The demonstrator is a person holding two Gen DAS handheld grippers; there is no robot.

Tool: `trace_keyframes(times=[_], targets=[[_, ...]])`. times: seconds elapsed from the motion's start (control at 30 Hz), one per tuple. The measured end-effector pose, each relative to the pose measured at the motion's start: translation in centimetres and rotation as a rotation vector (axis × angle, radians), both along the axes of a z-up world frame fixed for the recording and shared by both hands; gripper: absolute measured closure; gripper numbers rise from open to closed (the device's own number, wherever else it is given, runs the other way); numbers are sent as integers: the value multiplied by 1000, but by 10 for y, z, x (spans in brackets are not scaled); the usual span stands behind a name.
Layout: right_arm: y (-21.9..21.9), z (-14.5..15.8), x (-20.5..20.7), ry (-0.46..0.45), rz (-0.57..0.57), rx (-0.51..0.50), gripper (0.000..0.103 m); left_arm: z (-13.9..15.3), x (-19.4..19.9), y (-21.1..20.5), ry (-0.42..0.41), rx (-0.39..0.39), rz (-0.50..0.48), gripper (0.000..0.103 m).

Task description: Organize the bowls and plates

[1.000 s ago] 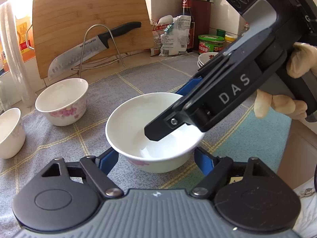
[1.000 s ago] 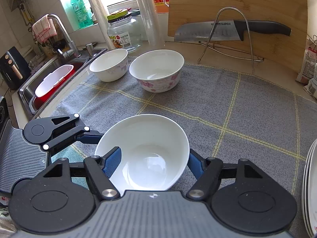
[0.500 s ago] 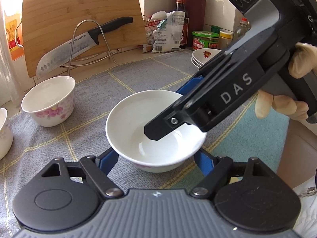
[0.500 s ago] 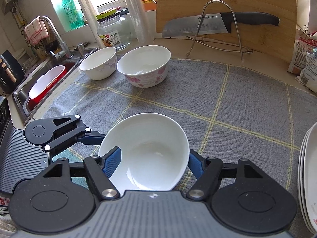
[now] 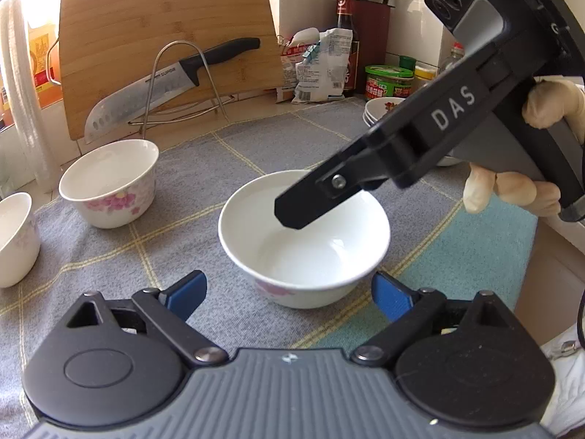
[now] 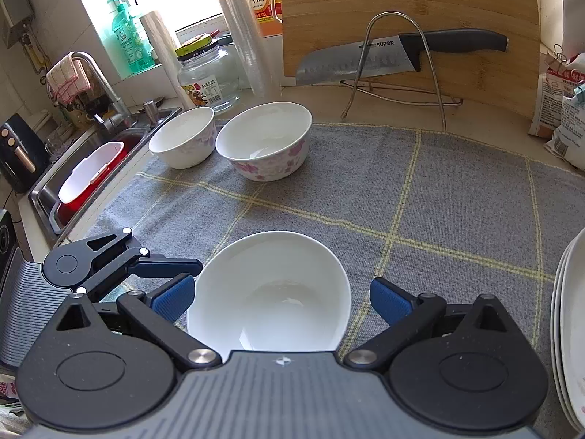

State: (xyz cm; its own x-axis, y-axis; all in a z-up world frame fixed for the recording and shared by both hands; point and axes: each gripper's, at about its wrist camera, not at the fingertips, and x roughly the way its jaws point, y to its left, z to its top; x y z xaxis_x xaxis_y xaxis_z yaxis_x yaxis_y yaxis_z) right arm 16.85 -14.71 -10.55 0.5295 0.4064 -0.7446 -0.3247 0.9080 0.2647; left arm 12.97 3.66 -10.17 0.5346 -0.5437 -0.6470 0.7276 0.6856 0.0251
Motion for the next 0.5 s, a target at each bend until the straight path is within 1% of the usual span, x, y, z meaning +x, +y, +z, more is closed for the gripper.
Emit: trace_keyframes(times=[0.13,0.27,0.5], targets=[[5,2,1,-10,12,-23,0,0,-2,18,17,6,64,6],[8,5,4,-16,23,-30,0,1,4,38,22,8,153,6],[16,11,14,-32,30,-60,0,6,27,62,-34,21,321,6]])
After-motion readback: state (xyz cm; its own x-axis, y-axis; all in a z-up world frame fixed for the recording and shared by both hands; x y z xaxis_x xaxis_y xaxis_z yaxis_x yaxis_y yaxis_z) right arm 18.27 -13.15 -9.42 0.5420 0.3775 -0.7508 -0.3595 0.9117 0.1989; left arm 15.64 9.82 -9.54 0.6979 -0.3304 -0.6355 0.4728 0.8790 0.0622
